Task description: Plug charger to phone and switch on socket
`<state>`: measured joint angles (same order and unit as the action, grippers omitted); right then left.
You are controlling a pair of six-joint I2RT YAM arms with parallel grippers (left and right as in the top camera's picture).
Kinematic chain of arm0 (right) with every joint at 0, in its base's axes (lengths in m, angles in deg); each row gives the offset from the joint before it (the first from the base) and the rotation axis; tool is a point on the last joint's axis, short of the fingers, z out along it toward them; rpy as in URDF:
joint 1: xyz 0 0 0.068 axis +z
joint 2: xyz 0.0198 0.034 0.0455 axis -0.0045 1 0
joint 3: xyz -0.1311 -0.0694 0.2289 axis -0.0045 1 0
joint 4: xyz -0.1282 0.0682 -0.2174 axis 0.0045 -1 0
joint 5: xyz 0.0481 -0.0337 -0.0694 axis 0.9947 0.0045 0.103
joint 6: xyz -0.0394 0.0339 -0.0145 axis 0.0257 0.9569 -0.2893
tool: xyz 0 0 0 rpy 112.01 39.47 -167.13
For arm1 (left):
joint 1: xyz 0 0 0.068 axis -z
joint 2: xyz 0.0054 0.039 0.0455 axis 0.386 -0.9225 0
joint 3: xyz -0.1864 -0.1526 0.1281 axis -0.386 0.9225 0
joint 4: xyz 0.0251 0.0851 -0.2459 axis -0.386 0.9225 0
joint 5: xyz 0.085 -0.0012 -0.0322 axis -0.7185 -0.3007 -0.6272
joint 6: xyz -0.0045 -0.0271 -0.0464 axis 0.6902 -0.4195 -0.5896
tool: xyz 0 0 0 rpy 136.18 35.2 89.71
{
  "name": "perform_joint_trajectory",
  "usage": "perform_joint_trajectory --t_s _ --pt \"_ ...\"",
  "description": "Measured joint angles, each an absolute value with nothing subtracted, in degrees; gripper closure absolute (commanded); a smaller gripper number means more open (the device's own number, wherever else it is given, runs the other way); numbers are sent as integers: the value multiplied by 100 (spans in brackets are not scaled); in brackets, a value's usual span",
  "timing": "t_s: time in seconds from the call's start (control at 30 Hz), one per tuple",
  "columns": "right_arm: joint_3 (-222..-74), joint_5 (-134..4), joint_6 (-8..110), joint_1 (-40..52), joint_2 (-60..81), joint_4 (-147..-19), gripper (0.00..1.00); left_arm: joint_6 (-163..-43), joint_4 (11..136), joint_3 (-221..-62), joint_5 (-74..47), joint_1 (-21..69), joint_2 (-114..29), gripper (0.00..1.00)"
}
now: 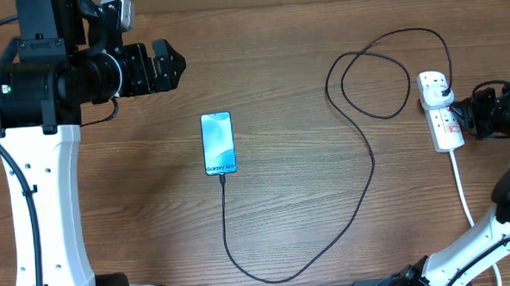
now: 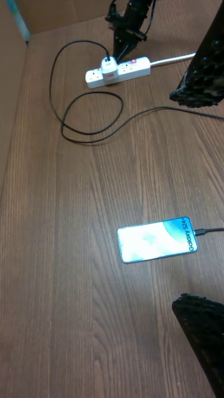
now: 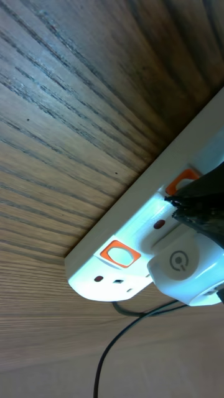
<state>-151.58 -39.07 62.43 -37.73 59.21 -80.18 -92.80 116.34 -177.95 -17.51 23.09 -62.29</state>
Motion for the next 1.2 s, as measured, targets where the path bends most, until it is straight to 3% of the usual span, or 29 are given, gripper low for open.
perform_joint_trajectory --t_s 1.2 --pt "-15252 -4521 6333 -3520 5854 -8226 96 -9280 11634 -17795 -1751 2309 -6229 0"
